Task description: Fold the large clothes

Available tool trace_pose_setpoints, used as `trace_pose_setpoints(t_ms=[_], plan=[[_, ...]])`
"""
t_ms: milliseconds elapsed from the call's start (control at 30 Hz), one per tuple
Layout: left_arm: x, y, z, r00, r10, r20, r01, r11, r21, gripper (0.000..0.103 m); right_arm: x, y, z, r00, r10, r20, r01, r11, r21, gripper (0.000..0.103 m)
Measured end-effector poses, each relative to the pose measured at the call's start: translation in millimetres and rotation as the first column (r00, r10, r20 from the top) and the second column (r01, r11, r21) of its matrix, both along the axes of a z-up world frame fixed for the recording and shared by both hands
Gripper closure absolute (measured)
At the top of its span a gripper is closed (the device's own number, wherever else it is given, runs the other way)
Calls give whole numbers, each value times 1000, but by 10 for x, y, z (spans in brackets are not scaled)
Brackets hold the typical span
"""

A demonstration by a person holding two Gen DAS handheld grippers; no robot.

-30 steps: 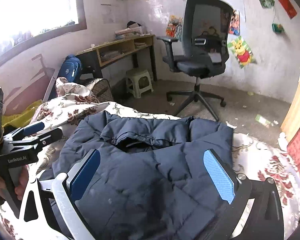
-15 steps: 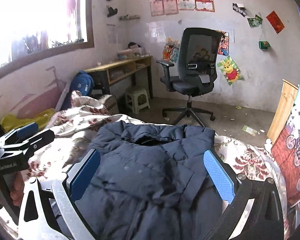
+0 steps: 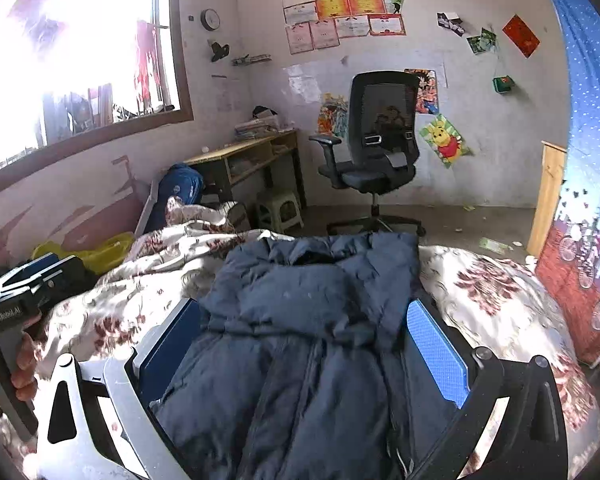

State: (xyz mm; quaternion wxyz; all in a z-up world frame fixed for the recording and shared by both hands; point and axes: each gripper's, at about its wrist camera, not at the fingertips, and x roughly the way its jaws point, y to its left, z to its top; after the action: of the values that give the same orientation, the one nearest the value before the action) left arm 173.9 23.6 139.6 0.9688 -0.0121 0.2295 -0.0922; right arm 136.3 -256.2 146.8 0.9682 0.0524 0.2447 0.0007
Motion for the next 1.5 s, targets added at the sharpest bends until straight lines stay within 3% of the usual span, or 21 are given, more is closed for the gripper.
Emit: trace_pose_setpoints(t_ms=[200, 467, 567, 767, 933, 1033, 1267, 1400, 1500], plan=[[-433, 97, -159, 1000, 6, -6, -5, 999, 43, 0, -414, 56, -105, 997, 43, -61, -45, 998, -48, 2], [-665, 102, -663, 993, -23, -120, 33, 996, 87, 0, -698, 93, -353, 986, 96, -134, -114, 984, -139, 2], [-702, 39, -877, 983, -62, -171, 83, 989, 120, 0, -750, 104, -525, 979, 115, -169, -146, 972, -182, 2], [-778, -65, -1331, 968, -93, -232, 139, 971, 193, 0, -655, 120, -957, 951, 178, -253, -229, 955, -187, 2], [-769, -116, -1540, 956, -110, -271, 171, 962, 213, 0, -554, 83, -1382, 926, 213, -313, -276, 946, -171, 2], [-776, -183, -1649, 947, -141, -289, 216, 945, 244, 0, -517, 21, -1661, 908, 217, -359, -294, 940, -173, 2], [-813, -345, -2068, 917, -171, -361, 309, 876, 370, 0, -580, -91, -2103, 879, 191, -436, -318, 918, -237, 2], [-789, -370, -2306, 902, -147, -405, 328, 844, 424, 0, -587, -189, -2264, 870, 155, -468, -286, 932, -222, 2], [-754, -374, -2412, 891, -132, -434, 335, 836, 435, 0, -581, -258, -2363, 867, 130, -482, -262, 940, -218, 2]])
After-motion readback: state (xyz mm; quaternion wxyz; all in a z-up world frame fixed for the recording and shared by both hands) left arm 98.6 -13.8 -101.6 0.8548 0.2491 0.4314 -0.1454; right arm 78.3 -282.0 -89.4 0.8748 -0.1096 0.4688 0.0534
